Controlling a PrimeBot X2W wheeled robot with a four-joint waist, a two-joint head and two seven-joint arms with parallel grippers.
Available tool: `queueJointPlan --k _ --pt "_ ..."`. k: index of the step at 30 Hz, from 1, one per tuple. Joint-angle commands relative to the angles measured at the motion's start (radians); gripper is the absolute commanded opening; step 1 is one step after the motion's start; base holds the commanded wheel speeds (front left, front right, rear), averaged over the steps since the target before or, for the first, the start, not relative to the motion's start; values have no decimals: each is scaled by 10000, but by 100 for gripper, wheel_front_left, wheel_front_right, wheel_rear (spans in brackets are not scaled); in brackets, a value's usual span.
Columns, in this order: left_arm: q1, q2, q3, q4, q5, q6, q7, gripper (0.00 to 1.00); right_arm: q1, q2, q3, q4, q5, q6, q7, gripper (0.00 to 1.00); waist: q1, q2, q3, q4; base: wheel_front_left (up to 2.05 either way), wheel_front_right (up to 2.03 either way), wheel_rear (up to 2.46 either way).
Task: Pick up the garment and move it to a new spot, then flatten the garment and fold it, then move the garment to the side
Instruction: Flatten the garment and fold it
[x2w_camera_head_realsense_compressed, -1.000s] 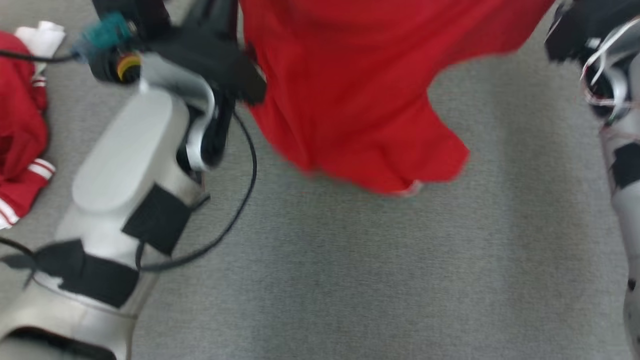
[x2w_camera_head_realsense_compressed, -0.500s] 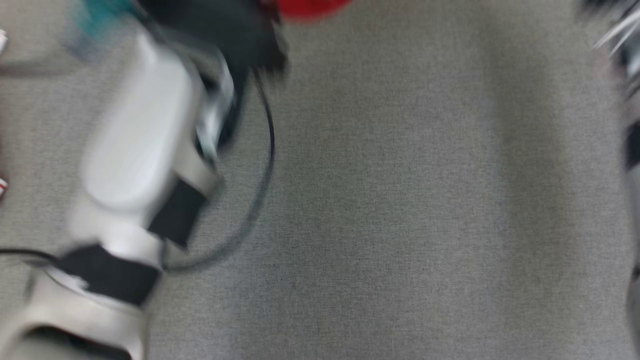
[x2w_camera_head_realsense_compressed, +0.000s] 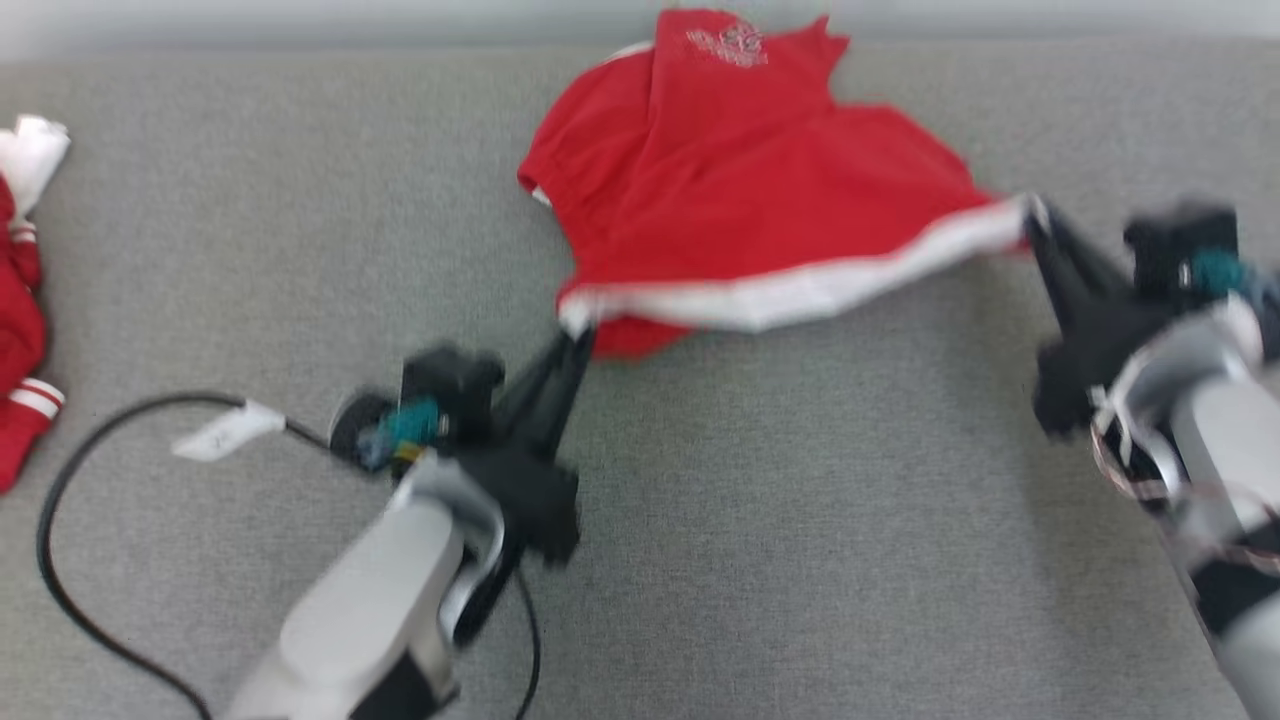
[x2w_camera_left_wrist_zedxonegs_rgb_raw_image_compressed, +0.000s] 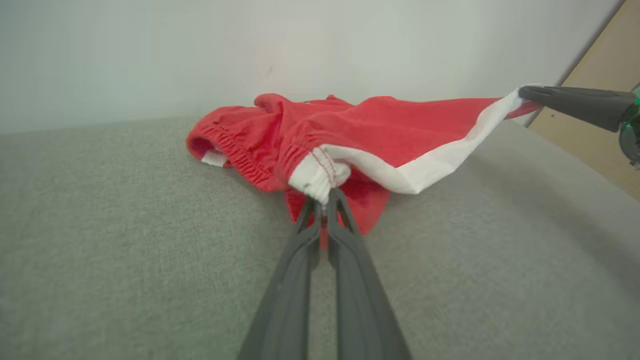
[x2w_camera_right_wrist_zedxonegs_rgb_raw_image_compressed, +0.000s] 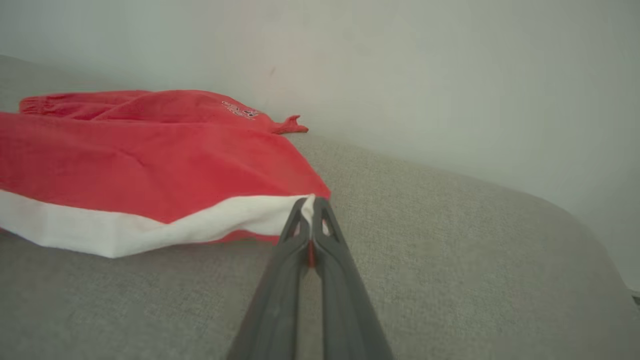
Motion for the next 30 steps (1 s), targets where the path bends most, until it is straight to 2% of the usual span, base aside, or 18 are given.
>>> queueJointPlan --k 1,5,9,13,18,20,21,22,26,30 --pt "563 189 -119 -107 -242 -64 170 0 664 -261 36 -470 306 -22 443 0 2 0 -621 -31 0 0 0" --pt "1650 657 -184 -604 -752 -49 665 0 2359 -857 -325 -1795 1038 -22 2132 0 2 0 -1127 -55 0 0 0" --pt "2752 1166 -125 -1253 -1116 252 1162 0 4082 -1007 -1041 -3319 1588 -22 3848 0 2 0 -1530 -39 0 0 0" --pt "3818 1690 -153 -2137 -1439 670 1744 0 5913 -645 -1853 -4851 1988 -22 5822 0 2 0 -1810 4 0 0 0" --pt "4980 2280 -113 -3529 -1739 1199 2314 0 7845 142 -2720 -6858 2593 -22 8331 0 2 0 -1972 79 0 0 0" --pt "5213 2390 -84 -3832 -1832 1316 2411 0 8154 297 -2913 -7247 2666 -22 8740 0 2 0 -1982 97 0 0 0" --pt "5676 2634 -80 -4458 -1997 1534 2623 0 8748 634 -3204 -8019 2816 -22 9483 0 2 0 -1996 128 0 0 0" --pt "5676 2634 -80 -4458 -1997 1534 2623 0 8748 634 -3204 -8019 2816 -22 9483 0 2 0 -1996 128 0 0 0" --pt "6481 3097 105 -5685 -2253 1978 2822 0 9435 1159 -3692 -9516 2838 -22 10228 0 2 0 -1944 175 0 0 0" --pt "6935 3185 519 -6671 -2490 2274 2329 0 9038 1221 -3814 -10330 2567 -22 9492 0 2 0 -1829 185 0 0 0"
